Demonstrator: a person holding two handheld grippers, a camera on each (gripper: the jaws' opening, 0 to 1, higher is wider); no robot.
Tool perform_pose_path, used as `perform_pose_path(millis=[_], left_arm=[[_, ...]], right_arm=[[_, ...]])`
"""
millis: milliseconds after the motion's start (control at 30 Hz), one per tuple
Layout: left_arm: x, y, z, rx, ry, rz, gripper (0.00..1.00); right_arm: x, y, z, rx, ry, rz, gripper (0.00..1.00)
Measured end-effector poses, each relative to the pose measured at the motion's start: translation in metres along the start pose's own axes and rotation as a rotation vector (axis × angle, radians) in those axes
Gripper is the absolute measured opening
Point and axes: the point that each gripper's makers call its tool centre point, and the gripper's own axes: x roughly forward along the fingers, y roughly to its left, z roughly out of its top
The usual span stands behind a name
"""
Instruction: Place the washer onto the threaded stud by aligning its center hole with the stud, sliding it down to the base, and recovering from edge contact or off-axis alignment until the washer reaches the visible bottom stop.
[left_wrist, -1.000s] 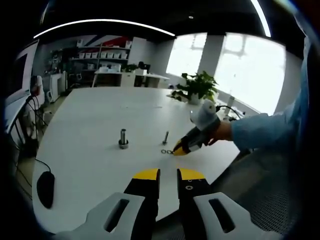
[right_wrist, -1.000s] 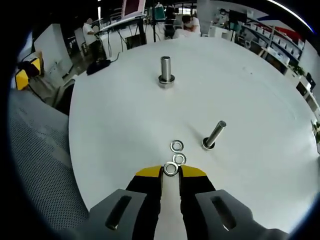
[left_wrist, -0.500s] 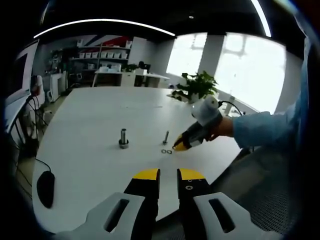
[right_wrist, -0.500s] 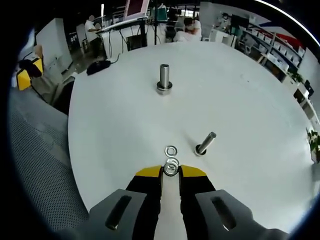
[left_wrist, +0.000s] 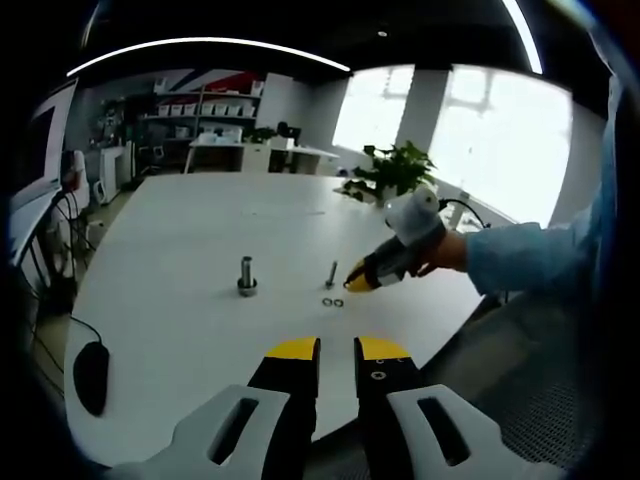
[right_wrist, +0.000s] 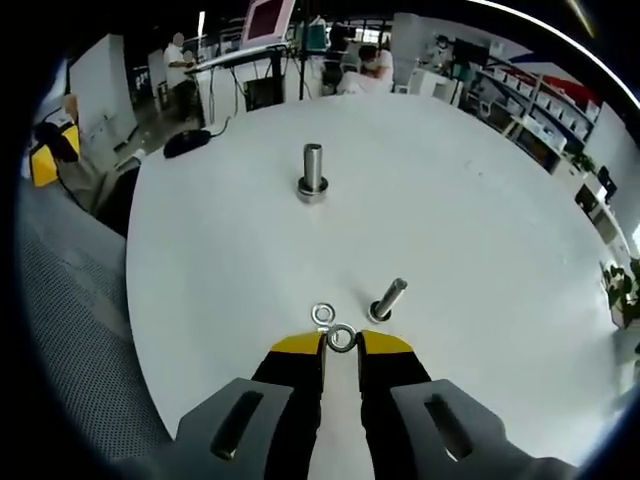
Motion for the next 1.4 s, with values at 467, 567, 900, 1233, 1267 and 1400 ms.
perform_pose_path(millis=[467, 567, 900, 1233, 1267, 1400], left_arm=[[0.000, -0.001, 0.000, 0.000, 0.001, -0.004, 0.11], [0.000, -0.001, 0.000, 0.001, 0.001, -0.005, 0.11], [0.000, -0.001, 0.000, 0.003, 0.003, -0.006, 0.11], [0.000, -0.001, -0.001, 0.001, 0.006, -0.005, 0.11], [0.000, -0.001, -0.001, 0.002, 0.006, -0.005, 0.11], [0.000, 0.000, -0.002, 0.001, 0.008, -0.004, 0.11]], right_arm=[[-0.009, -0.023, 0.025, -0.050, -0.114, -0.141, 0.14], [-0.010, -0.025, 0.028, -0.062, -0.135, -0.160, 0.14], [-0.008, -0.031, 0.036, -0.104, -0.187, -0.230, 0.14], [-0.003, -0.034, 0.034, -0.087, -0.197, -0.244, 0.14], [-0.002, -0.034, 0.033, -0.089, -0.195, -0.244, 0.14], [-0.001, -0.036, 0.033, -0.075, -0.199, -0.243, 0.14]])
